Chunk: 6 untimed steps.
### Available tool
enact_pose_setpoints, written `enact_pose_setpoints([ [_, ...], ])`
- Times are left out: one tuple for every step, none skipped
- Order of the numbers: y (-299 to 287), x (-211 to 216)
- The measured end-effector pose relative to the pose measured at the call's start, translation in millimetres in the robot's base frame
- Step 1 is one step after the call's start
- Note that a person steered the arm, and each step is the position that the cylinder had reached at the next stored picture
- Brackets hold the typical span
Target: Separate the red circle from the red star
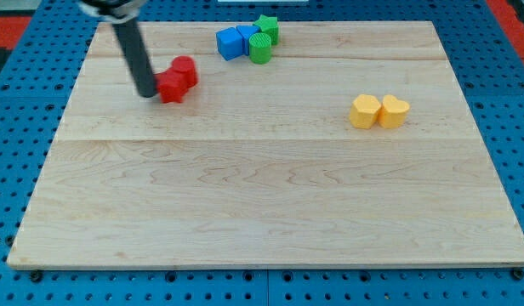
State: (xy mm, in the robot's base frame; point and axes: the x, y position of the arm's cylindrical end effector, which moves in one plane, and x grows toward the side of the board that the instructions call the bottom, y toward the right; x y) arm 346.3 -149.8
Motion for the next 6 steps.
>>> enact_pose_setpoints([
  [-66.4, -21.0],
  [-30.0, -36.0],
  [37.1, -45.1],
  [34.5, -50.4],
  [29.6, -69.0],
  [83.0, -46.0],
])
